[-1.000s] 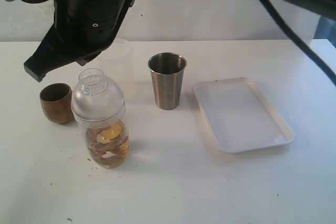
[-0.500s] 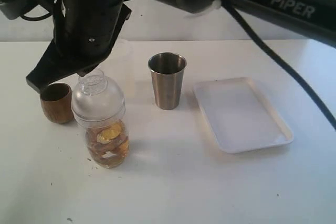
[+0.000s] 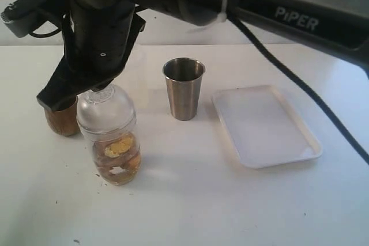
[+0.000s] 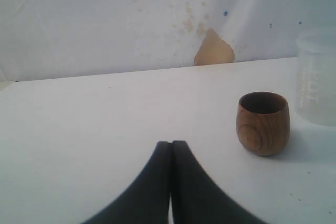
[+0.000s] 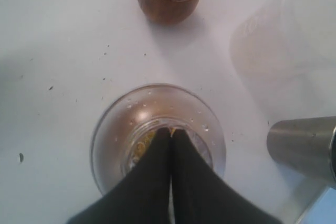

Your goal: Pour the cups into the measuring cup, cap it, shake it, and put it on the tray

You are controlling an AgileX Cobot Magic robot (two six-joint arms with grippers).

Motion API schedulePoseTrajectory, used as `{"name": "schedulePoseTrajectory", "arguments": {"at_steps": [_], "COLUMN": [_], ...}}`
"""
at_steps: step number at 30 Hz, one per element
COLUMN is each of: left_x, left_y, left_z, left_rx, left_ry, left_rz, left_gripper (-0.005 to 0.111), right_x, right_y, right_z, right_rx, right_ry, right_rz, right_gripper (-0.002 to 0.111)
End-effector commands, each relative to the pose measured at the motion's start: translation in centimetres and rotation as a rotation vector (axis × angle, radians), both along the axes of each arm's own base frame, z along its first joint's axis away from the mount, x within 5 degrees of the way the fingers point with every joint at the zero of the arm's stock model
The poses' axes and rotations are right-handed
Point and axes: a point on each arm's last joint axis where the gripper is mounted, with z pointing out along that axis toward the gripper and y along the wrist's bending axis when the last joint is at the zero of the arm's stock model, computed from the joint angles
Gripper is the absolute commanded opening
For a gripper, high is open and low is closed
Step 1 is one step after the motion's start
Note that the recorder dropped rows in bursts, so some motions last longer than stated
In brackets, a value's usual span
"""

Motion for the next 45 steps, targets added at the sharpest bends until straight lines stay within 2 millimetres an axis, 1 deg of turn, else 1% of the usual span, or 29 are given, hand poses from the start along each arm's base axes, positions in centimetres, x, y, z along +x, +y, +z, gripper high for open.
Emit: {"name": "schedulePoseTrajectory", "arguments": {"at_steps": [1,13,16,20,24,27,29,34,45], "left_x": [0.0,0.0,0.0,0.0,0.0,0.0,0.0,0.0,0.0], "left_y": [0.0,0.0,0.0,0.0,0.0,0.0,0.0,0.0,0.0], "left_z": [-0.1,-0.1,-0.1,-0.1,-0.1,-0.1,-0.1,-0.1,-0.1], "left_rx": [0.007,0.007,0.007,0.007,0.007,0.007,0.007,0.007,0.007], "left_ry": [-0.011,-0.011,-0.011,-0.011,-0.011,-0.011,-0.011,-0.011,-0.011], "left_rz": [0.003,0.003,0.003,0.003,0.003,0.003,0.003,0.003,0.003], "left_gripper": [0.000,0.000,0.000,0.000,0.000,0.000,0.000,0.000,0.000], "right_x": [0.1,0.1,-0.1,-0.8,-1.5,-1.9,-1.7,-1.3,-1.4], "right_y": [-0.3,-0.3,-0.4,-1.2,-2.0,-2.5,-2.5,-2.3,-2.3], "right_z": [-0.6,-0.7,0.5,3.5,5.2,4.8,3.9,2.3,0.2], "right_rx": [-0.034,-0.035,0.014,0.096,0.122,0.060,0.032,0.024,-0.004], "right_ry": [0.041,0.049,0.007,-0.066,-0.092,-0.033,-0.039,-0.052,-0.025], "right_rz": [-0.014,-0.021,-0.016,-0.009,-0.009,-0.023,-0.023,-0.028,-0.020], "right_gripper": [0.000,0.000,0.000,0.000,0.000,0.000,0.000,0.000,0.000]}}
